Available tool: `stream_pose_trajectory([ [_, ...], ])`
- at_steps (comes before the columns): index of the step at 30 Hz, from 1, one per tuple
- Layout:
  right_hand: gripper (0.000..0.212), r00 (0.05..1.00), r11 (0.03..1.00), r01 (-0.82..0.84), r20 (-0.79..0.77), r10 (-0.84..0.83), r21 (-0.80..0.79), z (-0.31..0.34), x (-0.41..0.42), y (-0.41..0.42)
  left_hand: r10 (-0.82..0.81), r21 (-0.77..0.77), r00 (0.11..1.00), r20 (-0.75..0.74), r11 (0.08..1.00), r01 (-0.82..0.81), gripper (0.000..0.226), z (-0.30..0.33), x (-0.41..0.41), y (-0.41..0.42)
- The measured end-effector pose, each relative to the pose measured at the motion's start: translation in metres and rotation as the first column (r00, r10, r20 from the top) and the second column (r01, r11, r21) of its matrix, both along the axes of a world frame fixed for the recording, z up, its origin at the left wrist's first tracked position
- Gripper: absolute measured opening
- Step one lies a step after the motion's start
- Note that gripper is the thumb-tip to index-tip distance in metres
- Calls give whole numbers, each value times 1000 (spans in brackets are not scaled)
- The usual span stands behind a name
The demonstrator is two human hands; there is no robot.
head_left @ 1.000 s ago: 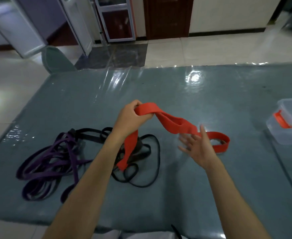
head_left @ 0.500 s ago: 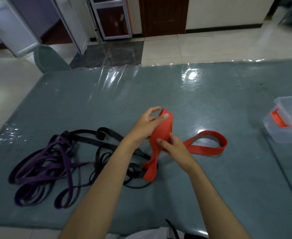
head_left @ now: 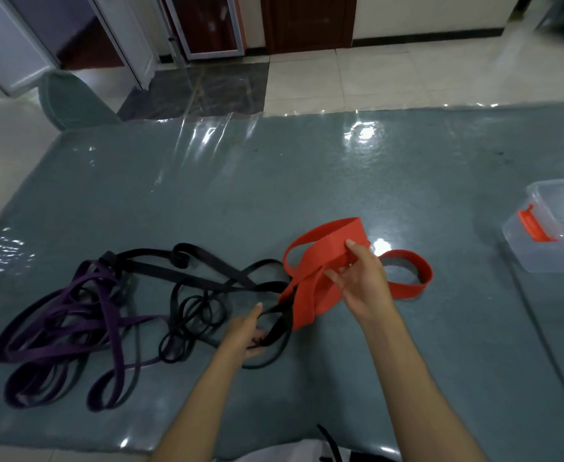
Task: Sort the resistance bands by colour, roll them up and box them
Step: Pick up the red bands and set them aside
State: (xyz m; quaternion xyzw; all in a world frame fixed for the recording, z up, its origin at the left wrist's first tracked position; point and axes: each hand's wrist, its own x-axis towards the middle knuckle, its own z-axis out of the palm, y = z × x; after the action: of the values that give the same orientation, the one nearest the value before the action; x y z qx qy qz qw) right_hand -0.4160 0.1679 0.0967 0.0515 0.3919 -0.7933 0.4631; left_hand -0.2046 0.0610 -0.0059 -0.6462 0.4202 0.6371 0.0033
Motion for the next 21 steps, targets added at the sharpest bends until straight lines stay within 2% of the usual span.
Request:
stream_pose_trajectory([
  [4, 16, 997, 999, 38, 68, -37, -25, 1, -1, -4, 305, -1, 939, -157, 951, -309, 33, 9, -16, 6],
  [8, 8, 998, 999, 41, 51, -39, -34, 2, -1, -7, 472, 109, 768, -432, 873, -475, 21, 39, -33, 16],
  [10, 8, 997, 997, 51, 63, -47, -50, 4, 2, -10, 399, 53, 751, -526, 896, -440, 30, 50, -45, 24],
  [12, 6, 994, 995, 64, 93, -56, -76, 9, 8, -12, 258, -99, 780, -570, 921, -377, 47, 49, -54, 35],
  [14, 22, 991, 990, 65, 126, -50, -122, 18, 13, -14, 106, -295, 858, -503, 912, -286, 57, 39, -54, 47],
  [15, 28, 989, 987, 63, 139, -42, -147, 23, 15, -13, 65, -343, 889, -453, 908, -242, 60, 34, -52, 54],
  [18, 40, 988, 975, 2, 151, 32, -220, 39, 22, -10, 91, -295, 917, -387, 930, -217, 68, 26, -49, 67],
  [21, 38, 982, 957, -50, 160, 99, -285, 49, 30, -8, 141, -239, 890, -433, 934, -264, 71, 22, -51, 70],
])
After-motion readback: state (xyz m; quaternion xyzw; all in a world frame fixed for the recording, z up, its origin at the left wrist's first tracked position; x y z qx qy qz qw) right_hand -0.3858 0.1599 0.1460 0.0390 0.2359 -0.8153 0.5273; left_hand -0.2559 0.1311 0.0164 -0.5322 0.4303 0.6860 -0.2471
